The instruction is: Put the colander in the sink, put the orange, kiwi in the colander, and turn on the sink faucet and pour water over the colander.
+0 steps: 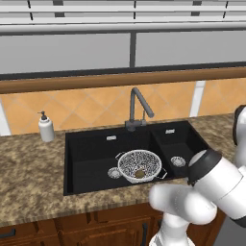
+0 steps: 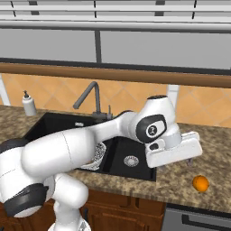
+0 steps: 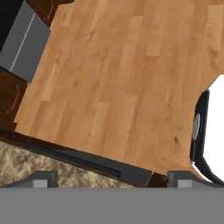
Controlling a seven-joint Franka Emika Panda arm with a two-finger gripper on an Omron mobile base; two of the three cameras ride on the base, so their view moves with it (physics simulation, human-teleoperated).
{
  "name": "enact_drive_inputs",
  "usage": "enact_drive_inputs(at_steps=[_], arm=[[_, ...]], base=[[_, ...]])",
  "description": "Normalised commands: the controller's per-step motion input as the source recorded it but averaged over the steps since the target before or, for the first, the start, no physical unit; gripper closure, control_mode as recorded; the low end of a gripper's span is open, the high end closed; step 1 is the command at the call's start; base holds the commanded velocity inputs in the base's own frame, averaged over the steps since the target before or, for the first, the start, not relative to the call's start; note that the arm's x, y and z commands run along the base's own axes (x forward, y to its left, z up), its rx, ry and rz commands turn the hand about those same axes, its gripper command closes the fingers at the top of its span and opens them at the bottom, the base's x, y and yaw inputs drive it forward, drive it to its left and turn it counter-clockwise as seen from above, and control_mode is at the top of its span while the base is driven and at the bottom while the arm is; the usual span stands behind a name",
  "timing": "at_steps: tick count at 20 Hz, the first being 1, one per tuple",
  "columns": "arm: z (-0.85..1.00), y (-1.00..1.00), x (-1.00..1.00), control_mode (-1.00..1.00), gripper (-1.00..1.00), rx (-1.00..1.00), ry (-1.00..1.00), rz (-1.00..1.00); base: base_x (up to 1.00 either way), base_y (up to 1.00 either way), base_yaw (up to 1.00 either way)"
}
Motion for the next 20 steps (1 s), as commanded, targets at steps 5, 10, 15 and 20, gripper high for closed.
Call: enact_drive_inputs(at_steps=[5, 10, 15, 20], arm=[[-0.31, -0.12, 0.02, -1.0, -1.0, 0.03, -0.03, -0.02], [-0.33, -0.08, 0.13, -1.0, -1.0, 0.02, -0.03, 0.03], [-0.24, -0.1, 0.22, -1.0, -1.0, 0.03, -0.02, 0.06], [-0.23, -0.21, 0.21, -1.0, -1.0, 0.06, 0.0, 0.07]], base=[[0.0, 0.0, 0.0], [0.0, 0.0, 0.0], [0.0, 0.0, 0.0], [0.0, 0.0, 0.0]])
